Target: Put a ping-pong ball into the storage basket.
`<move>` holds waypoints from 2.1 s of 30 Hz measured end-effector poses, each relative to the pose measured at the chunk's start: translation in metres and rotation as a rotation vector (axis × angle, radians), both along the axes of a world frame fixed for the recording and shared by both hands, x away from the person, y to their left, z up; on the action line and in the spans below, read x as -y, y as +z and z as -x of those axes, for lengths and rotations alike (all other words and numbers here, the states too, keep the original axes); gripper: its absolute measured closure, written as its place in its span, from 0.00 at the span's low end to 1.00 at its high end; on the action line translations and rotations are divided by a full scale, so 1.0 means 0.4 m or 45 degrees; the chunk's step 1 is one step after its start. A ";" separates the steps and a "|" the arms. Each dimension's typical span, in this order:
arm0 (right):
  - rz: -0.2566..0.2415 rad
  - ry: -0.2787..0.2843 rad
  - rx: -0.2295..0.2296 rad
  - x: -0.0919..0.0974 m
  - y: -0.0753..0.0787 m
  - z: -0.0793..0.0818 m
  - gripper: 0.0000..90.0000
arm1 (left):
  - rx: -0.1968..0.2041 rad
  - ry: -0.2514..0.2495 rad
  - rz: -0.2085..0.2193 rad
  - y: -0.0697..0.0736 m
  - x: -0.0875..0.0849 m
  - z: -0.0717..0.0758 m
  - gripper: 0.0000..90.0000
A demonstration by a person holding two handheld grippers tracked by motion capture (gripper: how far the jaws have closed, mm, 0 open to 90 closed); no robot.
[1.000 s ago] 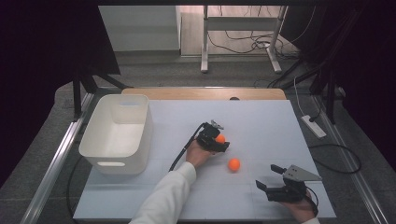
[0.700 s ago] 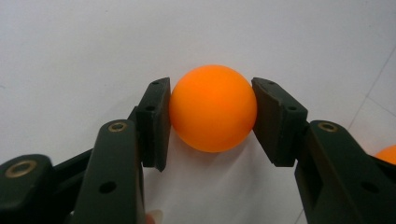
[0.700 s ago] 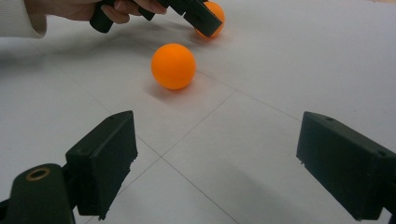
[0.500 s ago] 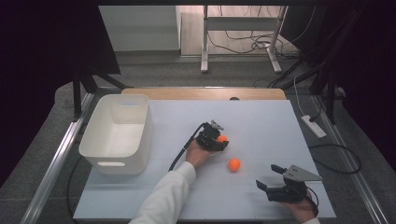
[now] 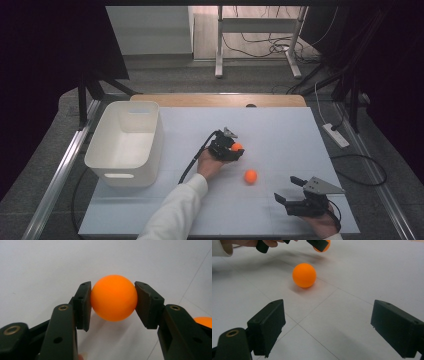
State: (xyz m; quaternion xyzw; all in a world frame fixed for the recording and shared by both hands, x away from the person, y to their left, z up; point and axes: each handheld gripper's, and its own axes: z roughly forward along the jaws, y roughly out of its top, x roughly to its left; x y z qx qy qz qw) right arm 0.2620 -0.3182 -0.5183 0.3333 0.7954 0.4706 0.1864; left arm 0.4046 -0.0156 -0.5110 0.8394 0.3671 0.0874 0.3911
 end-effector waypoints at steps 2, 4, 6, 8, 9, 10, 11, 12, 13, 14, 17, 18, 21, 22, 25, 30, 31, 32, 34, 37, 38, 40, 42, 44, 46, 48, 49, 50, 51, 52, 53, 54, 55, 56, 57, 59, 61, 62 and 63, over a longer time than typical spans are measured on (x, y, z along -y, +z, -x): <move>0.000 0.000 0.000 0.000 0.000 0.000 0.13 | 0.001 -0.002 0.005 0.003 -0.004 0.003 0.57; 0.000 0.001 0.000 0.000 0.000 0.000 0.13 | 0.003 0.000 0.010 0.005 -0.006 0.005 0.57; -0.008 0.002 0.007 0.000 0.002 0.002 0.13 | 0.007 -0.002 0.019 0.008 -0.009 0.008 0.57; -0.009 0.000 0.014 0.000 0.002 0.002 0.14 | 0.009 0.001 0.038 0.011 -0.013 0.011 0.57; -0.008 -0.001 0.013 0.000 0.002 0.001 0.14 | 0.009 0.001 0.057 0.015 -0.017 0.015 0.57; -0.007 -0.002 0.011 0.000 0.002 0.001 0.14 | 0.010 0.000 0.056 0.016 -0.018 0.017 0.57; -0.008 -0.002 0.009 0.000 0.001 0.001 0.13 | 0.014 0.000 0.055 0.018 -0.020 0.019 0.57; -0.008 -0.002 0.009 0.000 0.001 0.001 0.13 | 0.014 0.000 0.055 0.018 -0.020 0.019 0.57; -0.007 -0.002 0.008 0.000 0.001 0.001 0.14 | 0.017 -0.003 0.053 0.020 -0.022 0.022 0.57; -0.006 -0.001 0.008 0.000 0.001 0.001 0.14 | 0.020 -0.002 0.058 0.021 -0.024 0.024 0.57; -0.001 -0.001 0.007 -0.001 0.001 0.001 0.14 | 0.032 -0.007 0.063 0.029 -0.030 0.032 0.57; -0.001 -0.001 0.007 -0.001 0.001 0.001 0.14 | 0.036 -0.010 0.064 0.032 -0.031 0.034 0.57; -0.002 0.001 0.008 -0.001 0.001 0.001 0.13 | 0.045 -0.012 0.067 0.040 -0.035 0.038 0.57; -0.002 0.001 0.009 -0.002 0.001 0.001 0.14 | 0.047 -0.011 0.069 0.042 -0.036 0.038 0.57; -0.001 0.001 0.010 -0.002 0.001 0.001 0.14 | 0.049 -0.010 0.071 0.046 -0.039 0.040 0.57; -0.002 0.000 0.009 -0.001 0.002 0.001 0.14 | 0.060 -0.016 0.080 0.056 -0.041 0.048 0.57; -0.002 -0.001 0.009 -0.001 0.002 0.001 0.14 | 0.069 -0.019 0.079 0.059 -0.042 0.050 0.57; -0.002 -0.001 0.010 -0.001 0.002 0.001 0.14 | 0.070 -0.019 0.080 0.061 -0.042 0.051 0.57; -0.001 0.000 0.010 -0.001 0.002 0.001 0.14 | 0.074 -0.019 0.083 0.065 -0.042 0.054 0.57; 0.000 0.000 0.012 -0.001 0.002 0.001 0.14 | 0.076 -0.024 0.086 0.070 -0.046 0.057 0.57; 0.003 -0.001 0.011 -0.001 0.003 0.001 0.14 | 0.077 -0.023 0.087 0.072 -0.047 0.058 0.57; 0.004 -0.002 0.011 -0.001 0.002 0.001 0.14 | 0.080 -0.023 0.087 0.074 -0.049 0.059 0.57; 0.001 -0.003 0.010 -0.002 0.002 0.002 0.14 | 0.082 -0.024 0.096 0.078 -0.052 0.062 0.57; 0.001 -0.003 0.010 -0.002 0.002 0.001 0.14 | 0.086 -0.023 0.099 0.082 -0.054 0.066 0.57; 0.000 -0.002 0.013 -0.002 0.002 0.001 0.14 | 0.092 -0.027 0.097 0.084 -0.056 0.068 0.57; 0.002 -0.003 0.013 -0.004 0.002 0.001 0.14 | 0.096 -0.029 0.096 0.086 -0.057 0.070 0.57; 0.003 -0.002 0.013 -0.004 0.002 0.001 0.14 | 0.099 -0.029 0.097 0.088 -0.059 0.071 0.57; 0.003 -0.002 0.013 -0.004 0.002 0.001 0.14 | 0.099 -0.029 0.097 0.088 -0.059 0.071 0.57; 0.003 -0.002 0.013 -0.004 0.002 0.002 0.14 | 0.099 -0.027 0.101 0.090 -0.060 0.072 0.57; 0.006 -0.004 0.011 -0.004 0.002 0.002 0.14 | 0.102 -0.027 0.104 0.091 -0.062 0.073 0.57; 0.003 -0.005 0.011 -0.004 0.002 0.002 0.14 | 0.102 -0.026 0.107 0.093 -0.063 0.074 0.57; 0.002 -0.006 0.012 -0.003 0.002 0.002 0.14 | 0.104 -0.025 0.110 0.094 -0.065 0.076 0.57; 0.002 -0.006 0.012 -0.003 0.002 0.002 0.14 | 0.108 -0.027 0.112 0.096 -0.067 0.077 0.57; 0.002 -0.007 0.011 -0.003 0.002 0.002 0.14 | 0.109 -0.024 0.115 0.098 -0.068 0.079 0.57; 0.002 -0.008 0.011 -0.003 0.002 0.001 0.14 | 0.117 -0.024 0.119 0.102 -0.071 0.082 0.57; 0.004 -0.008 0.013 -0.003 0.002 0.001 0.14 | 0.119 -0.025 0.121 0.103 -0.073 0.084 0.57; 0.004 -0.008 0.011 -0.003 0.002 0.002 0.14 | 0.122 -0.027 0.122 0.106 -0.076 0.088 0.57; 0.006 -0.009 0.011 -0.003 0.001 0.001 0.14 | 0.123 -0.027 0.126 0.107 -0.077 0.090 0.57; 0.007 -0.008 0.011 -0.003 0.001 0.001 0.14 | 0.126 -0.029 0.128 0.108 -0.079 0.092 0.57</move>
